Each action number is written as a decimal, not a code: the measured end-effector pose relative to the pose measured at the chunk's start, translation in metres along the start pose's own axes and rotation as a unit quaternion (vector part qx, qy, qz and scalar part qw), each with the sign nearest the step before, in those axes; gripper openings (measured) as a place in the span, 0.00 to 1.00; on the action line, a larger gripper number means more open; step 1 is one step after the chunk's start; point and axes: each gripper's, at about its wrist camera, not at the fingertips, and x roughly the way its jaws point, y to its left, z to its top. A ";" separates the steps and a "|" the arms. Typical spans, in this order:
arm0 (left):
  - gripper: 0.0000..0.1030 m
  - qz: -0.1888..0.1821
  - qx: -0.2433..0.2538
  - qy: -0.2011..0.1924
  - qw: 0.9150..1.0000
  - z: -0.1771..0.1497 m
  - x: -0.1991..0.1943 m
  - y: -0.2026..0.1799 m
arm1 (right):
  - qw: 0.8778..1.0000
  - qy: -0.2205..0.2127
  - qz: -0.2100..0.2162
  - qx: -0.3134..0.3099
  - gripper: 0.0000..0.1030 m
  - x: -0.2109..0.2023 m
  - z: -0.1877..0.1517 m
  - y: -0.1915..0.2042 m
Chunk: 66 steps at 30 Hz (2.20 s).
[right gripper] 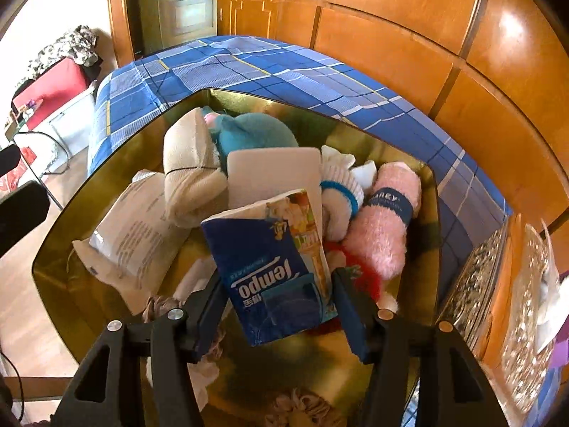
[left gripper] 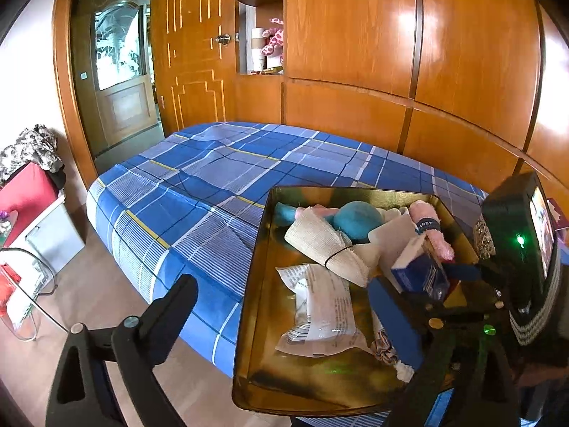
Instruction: Organize soft objects
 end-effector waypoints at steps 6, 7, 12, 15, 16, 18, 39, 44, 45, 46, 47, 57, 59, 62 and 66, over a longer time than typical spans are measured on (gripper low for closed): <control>1.00 0.007 0.005 -0.007 1.000 0.001 -0.005 -0.003 | 0.999 -0.032 0.006 0.032 0.74 -0.023 -0.008 -0.004; 1.00 0.008 0.005 -0.009 1.000 0.001 -0.006 -0.004 | 0.999 -0.039 0.005 0.037 0.74 -0.028 -0.009 -0.005; 1.00 0.011 -0.002 -0.011 1.000 0.001 -0.010 -0.007 | 0.994 -0.081 -0.022 0.073 0.74 -0.061 -0.021 -0.013; 1.00 0.013 0.000 -0.013 1.000 0.000 -0.014 -0.012 | 0.989 -0.100 -0.046 0.101 0.74 -0.076 -0.032 -0.021; 1.00 0.013 0.002 -0.015 1.000 0.000 -0.015 -0.014 | 0.987 -0.105 -0.053 0.111 0.74 -0.081 -0.035 -0.025; 1.00 0.012 0.007 -0.019 1.000 0.000 -0.018 -0.019 | 0.983 -0.113 -0.066 0.131 0.74 -0.088 -0.043 -0.031; 1.00 0.014 0.030 -0.022 0.999 -0.013 -0.026 -0.060 | 0.963 -0.142 -0.121 0.192 0.74 -0.105 -0.079 -0.057; 1.00 0.014 0.025 -0.020 0.999 -0.014 -0.026 -0.059 | 0.963 -0.143 -0.122 0.191 0.74 -0.106 -0.080 -0.055; 1.00 0.014 0.025 -0.020 0.999 -0.013 -0.026 -0.059 | 0.963 -0.143 -0.122 0.191 0.74 -0.106 -0.080 -0.055; 1.00 0.015 0.025 -0.020 0.999 -0.013 -0.025 -0.059 | 0.963 -0.143 -0.122 0.191 0.74 -0.106 -0.081 -0.055; 1.00 0.016 0.025 -0.020 0.999 -0.013 -0.025 -0.059 | 0.963 -0.143 -0.122 0.192 0.74 -0.106 -0.081 -0.055; 1.00 0.019 0.026 -0.016 0.999 -0.014 -0.024 -0.059 | 0.964 -0.140 -0.118 0.193 0.74 -0.104 -0.082 -0.055; 1.00 0.019 0.026 -0.016 0.999 -0.015 -0.023 -0.059 | 0.964 -0.141 -0.118 0.193 0.74 -0.104 -0.082 -0.055; 1.00 0.020 0.026 -0.015 0.999 -0.015 -0.024 -0.059 | 0.964 -0.141 -0.117 0.192 0.74 -0.104 -0.082 -0.055; 1.00 0.020 0.026 -0.014 0.999 -0.015 -0.023 -0.059 | 0.964 -0.140 -0.116 0.193 0.74 -0.103 -0.081 -0.055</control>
